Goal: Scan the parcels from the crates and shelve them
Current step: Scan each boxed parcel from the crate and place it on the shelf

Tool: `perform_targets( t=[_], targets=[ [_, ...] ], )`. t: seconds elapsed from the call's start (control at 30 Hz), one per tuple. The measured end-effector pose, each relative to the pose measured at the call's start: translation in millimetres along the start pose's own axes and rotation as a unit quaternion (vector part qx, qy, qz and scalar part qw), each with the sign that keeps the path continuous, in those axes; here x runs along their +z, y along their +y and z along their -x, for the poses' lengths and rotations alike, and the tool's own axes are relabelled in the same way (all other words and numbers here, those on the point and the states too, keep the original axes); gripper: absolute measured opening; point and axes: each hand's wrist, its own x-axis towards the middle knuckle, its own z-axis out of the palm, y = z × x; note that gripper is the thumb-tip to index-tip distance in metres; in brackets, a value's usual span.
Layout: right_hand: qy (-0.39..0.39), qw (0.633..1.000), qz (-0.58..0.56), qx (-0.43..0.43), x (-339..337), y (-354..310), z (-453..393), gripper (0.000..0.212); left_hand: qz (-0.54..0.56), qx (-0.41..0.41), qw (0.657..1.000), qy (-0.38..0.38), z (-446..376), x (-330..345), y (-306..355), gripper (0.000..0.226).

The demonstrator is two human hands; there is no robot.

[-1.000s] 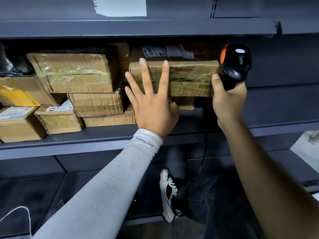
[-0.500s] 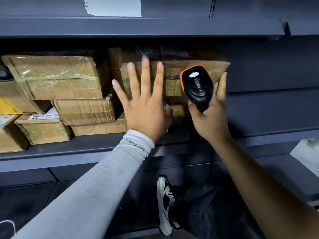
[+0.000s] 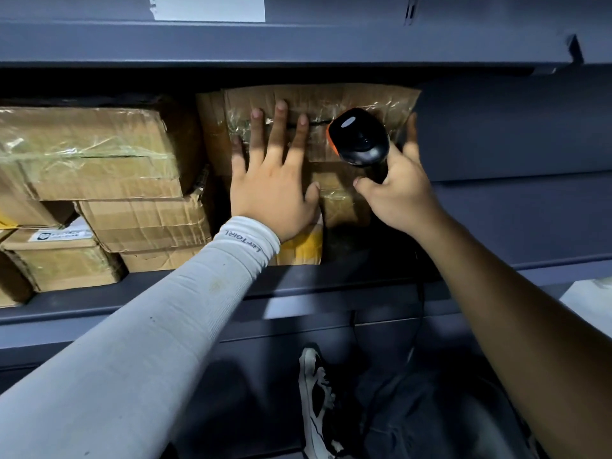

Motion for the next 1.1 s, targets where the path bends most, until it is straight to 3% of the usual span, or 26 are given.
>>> perform_targets(
  t=[0.43, 0.87, 1.1],
  targets=[
    [-0.007, 0.999, 0.032, 0.008, 1, -1, -1, 0.070, 0.007, -0.017, 1.000, -0.001, 0, 10, 3, 0.092],
    [0.062, 0.996, -0.059, 0.033, 25, -5, 37, 0.073, 0.162, 0.019, 0.986, 0.032, 42, -1, 26, 0.078],
    [0.103, 0.985, -0.124, 0.068, 13, 3, 62, 0.036, 0.256, 0.047, 0.965, -0.019, 55, -6, 48, 0.072]
  ],
)
